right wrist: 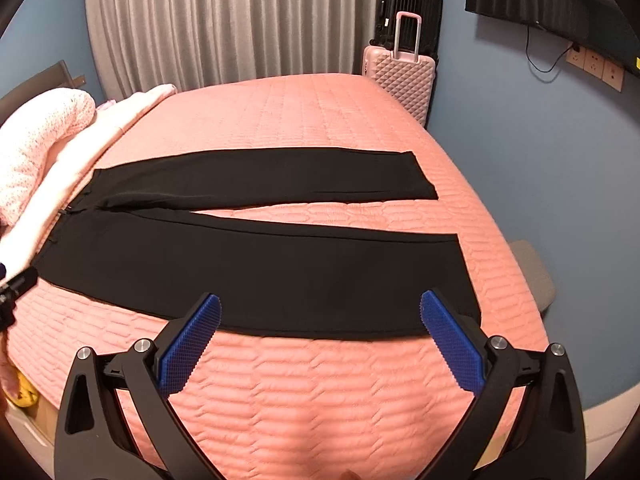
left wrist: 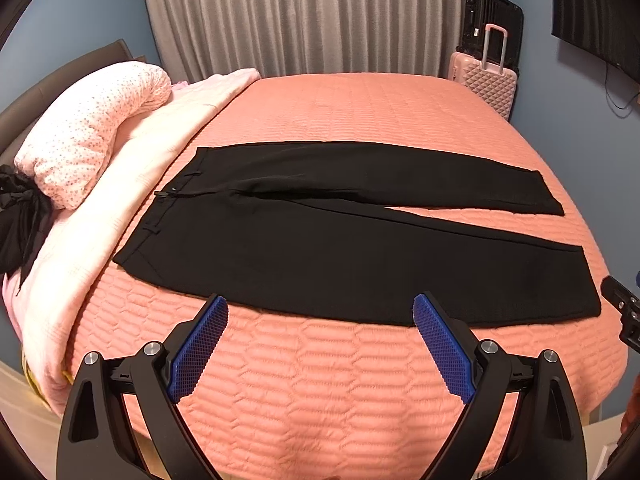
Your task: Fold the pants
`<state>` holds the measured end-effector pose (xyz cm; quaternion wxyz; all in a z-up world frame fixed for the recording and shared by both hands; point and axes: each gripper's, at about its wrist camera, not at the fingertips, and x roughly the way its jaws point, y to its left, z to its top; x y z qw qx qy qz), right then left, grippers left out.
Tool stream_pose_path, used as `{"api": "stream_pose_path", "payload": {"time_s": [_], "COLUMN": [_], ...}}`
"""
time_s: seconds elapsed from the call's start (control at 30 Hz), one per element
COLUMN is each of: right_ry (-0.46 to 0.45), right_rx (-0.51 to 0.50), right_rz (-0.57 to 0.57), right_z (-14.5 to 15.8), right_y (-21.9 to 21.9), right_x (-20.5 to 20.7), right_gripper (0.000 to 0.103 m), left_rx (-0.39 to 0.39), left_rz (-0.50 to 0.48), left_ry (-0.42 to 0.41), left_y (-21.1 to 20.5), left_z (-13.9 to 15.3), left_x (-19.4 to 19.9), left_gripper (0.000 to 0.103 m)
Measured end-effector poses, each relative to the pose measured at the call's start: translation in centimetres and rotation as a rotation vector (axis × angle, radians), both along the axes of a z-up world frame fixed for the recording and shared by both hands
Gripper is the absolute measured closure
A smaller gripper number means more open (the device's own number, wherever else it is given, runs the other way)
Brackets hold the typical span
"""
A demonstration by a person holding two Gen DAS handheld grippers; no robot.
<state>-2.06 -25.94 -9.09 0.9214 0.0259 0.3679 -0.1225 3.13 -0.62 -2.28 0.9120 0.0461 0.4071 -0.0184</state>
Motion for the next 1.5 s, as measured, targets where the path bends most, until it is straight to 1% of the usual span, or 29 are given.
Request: {"api": "stream_pose_path", "payload": {"time_s": [0.07,0.13,0.2,0.27,0.3,0.33,0.37,0.43,0.47,0.57,0.6,0.67,0.73,0.8,0.87,1.0,1.03,1.1,1.17,1.23,1.3,1.33,1.4,1.43,1.5], "right_ry": [0.004,-0.005,-0.023,-0.008,-0.002,0.006,0.008,0.020,0.025,-0.009,-0.016,-0.013,0.001,0.030,0.035,0.075,0.089,0.094,0.106,0.118,0.136,0.149,0.187,0.203,0.174], "right_rx": [-0.030,-0.051,-0.071,-0.059,-0.043,-0.031,-0.027,-0.026,-0.007,0.079,0.078,0.045,0.021,0.055,0.102,0.108,0.132,0.146,0.150,0.127,0.110,0.117,0.096,0.092,0.112], "right_rz": [-0.003,-0.004,0.003,0.023,0.030,0.034,0.031,0.018,-0.002,-0.034,-0.038,-0.051,-0.049,-0.017,0.012,0.039,0.052,0.063,0.096,0.144,0.168,0.190,0.218,0.227,0.248], "right_z": [-0.4,-0.5,-0.7,-1.4,-1.8,-2.2,-2.8,-3.6,-3.9,-3.8,-3.9,-4.4,-5.3,-6.9,-8.2,-9.8,-10.3,-11.1,-11.9,-12.7,-13.6,-14.1,-15.3,-15.8,-16.3], "right_y": [-1.5,-3.2,-5.5,-8.3,-9.7,-11.1,-13.0,-15.5,-17.0,-19.5,-19.7,-20.0,-20.5,-21.8,-23.8,-26.2,-27.2,-28.3,-28.7,-28.6,-28.5,-28.5,-28.3,-28.3,-28.7], "right_x": [1.9,4.1,7.2,11.1,12.8,14.5,16.8,19.8,21.3,22.9,23.0,23.7,24.7,26.5,28.6,32.2,33.4,34.8,36.4,37.7,38.5,38.9,39.4,39.5,39.2], "right_gripper": [0.005,0.005,0.005,0.005,0.005,0.005,0.005,0.005,0.005,0.005,0.005,0.005,0.005,0.005,0.005,0.005,0.005,0.005,0.005,0.005,0.005,0.005,0.005,0.005,0.005], "left_rx": [0.015,0.007,0.005,0.043,0.062,0.076,0.065,0.043,0.032,0.044,0.054,0.058,0.044,0.024,0.006,0.001,-0.002,0.000,0.001,0.002,0.000,0.002,0.005,0.019,0.031], "left_rz": [0.014,0.022,0.028,0.019,0.010,0.004,-0.012,-0.021,-0.026,-0.048,-0.048,-0.061,-0.071,-0.076,-0.080,-0.077,-0.077,-0.073,-0.075,-0.071,-0.074,-0.071,-0.072,-0.067,-0.071], "left_ry": [0.012,0.019,0.042,0.047,0.031,-0.005,-0.027,-0.041,-0.044,-0.011,-0.007,0.000,0.008,0.013,0.010,0.013,0.012,0.005,-0.003,-0.014,-0.012,-0.011,-0.019,-0.022,-0.020], "left_y": [-0.4,-0.8,-1.4,-2.4,-2.9,-3.6,-3.9,-4.6,-4.9,-6.6,-7.0,-8.0,-8.9,-9.6,-10.5,-11.2,-11.2,-11.6,-12.0,-12.4,-12.7,-12.9,-13.2,-13.4,-13.6], "left_z": [-0.6,-1.2,-2.0,-2.7,-3.0,-3.2,-3.2,-3.6,-3.9,-5.2,-5.5,-6.2,-6.7,-7.1,-7.3,-7.9,-7.9,-8.2,-8.5,-8.9,-9.3,-9.6,-10.3,-10.6,-11.4], "left_x": [1.5,3.0,4.7,6.2,6.8,7.4,7.8,8.9,9.6,11.7,12.2,13.2,14.0,14.7,15.2,16.1,16.2,16.7,17.2,17.7,18.1,18.4,18.8,19.0,19.4], "left_gripper": [0.011,0.011,0.011,0.011,0.011,0.011,0.011,0.011,0.011,0.011,0.011,0.011,0.011,0.011,0.011,0.011,0.011,0.011,0.011,0.011,0.011,0.011,0.011,0.011,0.011]}}
